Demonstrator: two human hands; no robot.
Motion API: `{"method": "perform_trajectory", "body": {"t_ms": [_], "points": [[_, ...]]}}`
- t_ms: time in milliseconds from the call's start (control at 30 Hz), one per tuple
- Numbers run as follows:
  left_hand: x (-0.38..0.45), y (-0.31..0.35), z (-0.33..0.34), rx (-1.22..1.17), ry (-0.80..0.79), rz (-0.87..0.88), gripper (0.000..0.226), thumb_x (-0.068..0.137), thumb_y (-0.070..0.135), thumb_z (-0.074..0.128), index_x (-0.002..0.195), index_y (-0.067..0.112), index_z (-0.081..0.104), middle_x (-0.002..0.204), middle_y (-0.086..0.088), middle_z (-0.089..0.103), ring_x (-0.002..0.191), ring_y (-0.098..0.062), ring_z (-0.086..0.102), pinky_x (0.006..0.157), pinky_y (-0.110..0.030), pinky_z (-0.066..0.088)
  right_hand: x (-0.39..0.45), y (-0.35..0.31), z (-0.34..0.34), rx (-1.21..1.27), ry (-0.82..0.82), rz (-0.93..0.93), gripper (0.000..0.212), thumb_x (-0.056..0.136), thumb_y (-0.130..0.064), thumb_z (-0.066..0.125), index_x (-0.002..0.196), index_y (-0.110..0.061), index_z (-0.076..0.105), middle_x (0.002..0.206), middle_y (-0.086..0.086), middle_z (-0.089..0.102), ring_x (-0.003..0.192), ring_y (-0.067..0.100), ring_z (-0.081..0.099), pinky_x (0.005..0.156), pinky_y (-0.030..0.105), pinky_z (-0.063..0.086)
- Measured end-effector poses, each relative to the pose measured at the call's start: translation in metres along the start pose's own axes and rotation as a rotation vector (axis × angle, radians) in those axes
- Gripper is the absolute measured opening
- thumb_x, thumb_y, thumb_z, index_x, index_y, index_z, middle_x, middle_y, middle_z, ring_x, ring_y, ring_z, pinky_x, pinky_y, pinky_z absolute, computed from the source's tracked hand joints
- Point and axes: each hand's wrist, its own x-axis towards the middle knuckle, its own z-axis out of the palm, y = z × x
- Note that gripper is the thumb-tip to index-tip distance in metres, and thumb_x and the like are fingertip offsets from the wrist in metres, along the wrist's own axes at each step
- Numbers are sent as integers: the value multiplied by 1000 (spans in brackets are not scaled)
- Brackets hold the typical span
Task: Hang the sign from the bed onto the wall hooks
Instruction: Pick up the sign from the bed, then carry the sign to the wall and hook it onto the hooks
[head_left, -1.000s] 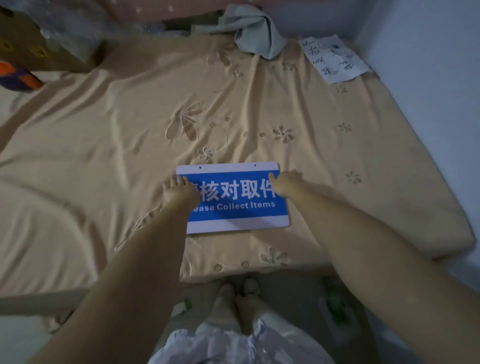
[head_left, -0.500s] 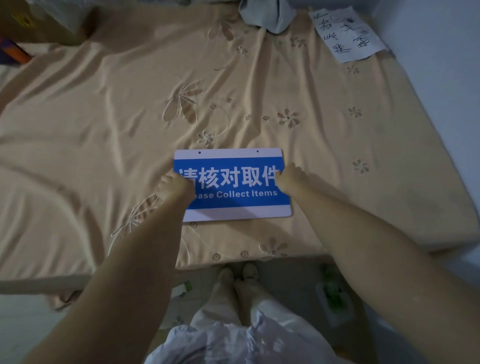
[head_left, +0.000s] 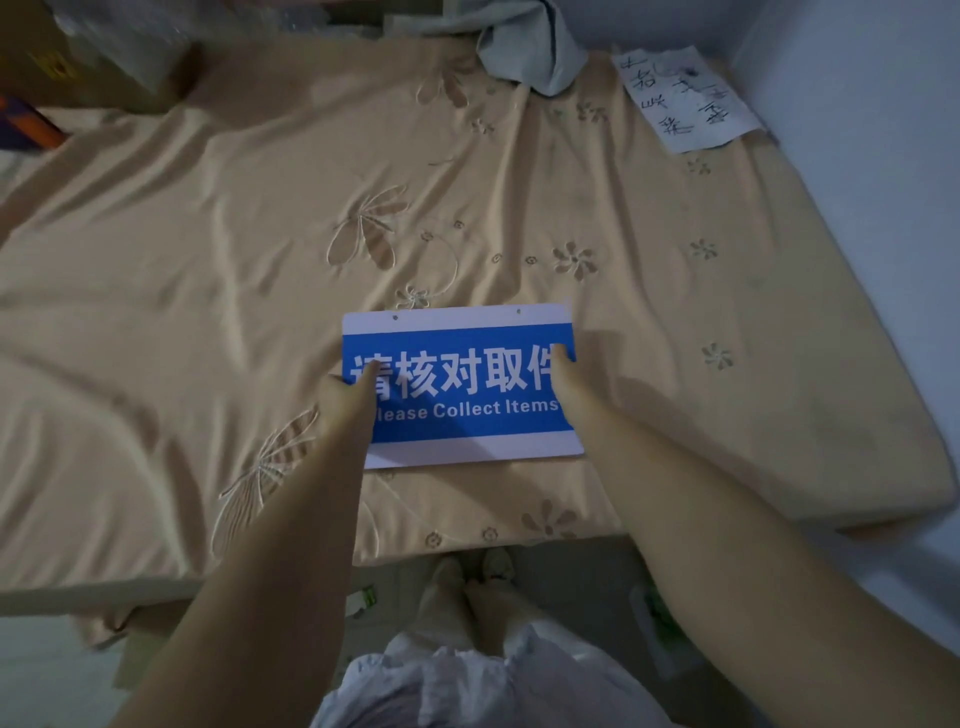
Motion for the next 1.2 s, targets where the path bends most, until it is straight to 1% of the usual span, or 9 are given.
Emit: {"method": "perform_trajectory", "body": {"t_ms": [133,233,300,400,600,733,867,1033,1200], "points": [[-6,25,3,14,-7,90,48,86,40,62,118,8,46,102,-4,56,92,-25,58,81,-38,47,0,-15,-7,162,31,-99,53,94,-43,41,136,-11,40,95,2,56,85,23,66,69,32,49],[-8,52,5,-29,-88,213,46,86,33,64,123,10,52,111,-8,64,98,-27,64,78,-35,47,-3,-35,-20,131,109,-241,25,95,-33,42,108,-11,42,84,3,54,57,12,50,49,25,38],[1,67,4,10,-124,339,44,79,40,67,120,28,56,116,-3,68,103,-26,66,89,-43,53,-3,-49,-32,172,61,-339,19,97,-27,41,110,-15,36,87,3,52,59,10,49,49,24,39],[40,82,10,100,-98,453,51,70,54,65,118,53,49,118,8,66,106,-20,66,95,-49,52,-10,-69,-48,194,7,-468,35,96,-31,42,130,-23,36,101,3,61,80,19,65,64,36,57],[-21,153,15,66,-168,499,65,72,57,63,132,41,46,127,7,62,111,-21,62,95,-38,48,-24,-91,-82,194,134,-552,45,94,-38,43,137,-29,34,107,-2,61,89,20,66,77,43,58],[-48,174,39,67,-256,542,54,91,37,59,141,25,42,127,7,57,111,-16,58,79,-27,39,-29,-86,-111,221,256,-548,45,93,-40,45,136,-29,35,104,-5,61,93,22,66,84,50,56],[-63,184,71,5,-364,578,53,85,36,67,133,23,48,113,3,63,106,-25,66,86,-39,54,-36,-72,-147,198,392,-547,45,94,-41,43,135,-25,36,110,0,65,94,24,67,85,48,55],[-95,194,116,-17,-523,633,44,86,33,67,125,18,53,113,-6,68,100,-29,69,88,-48,55,-42,-48,-196,204,564,-538,44,95,-42,42,135,-25,36,110,1,66,90,22,67,79,41,57],[-139,209,172,-30,-698,678,46,87,31,67,129,20,51,101,3,68,97,-24,68,80,-35,55,-46,-26,-258,296,680,-531,44,95,-39,43,136,-22,36,103,0,63,89,23,66,78,43,57]]}}
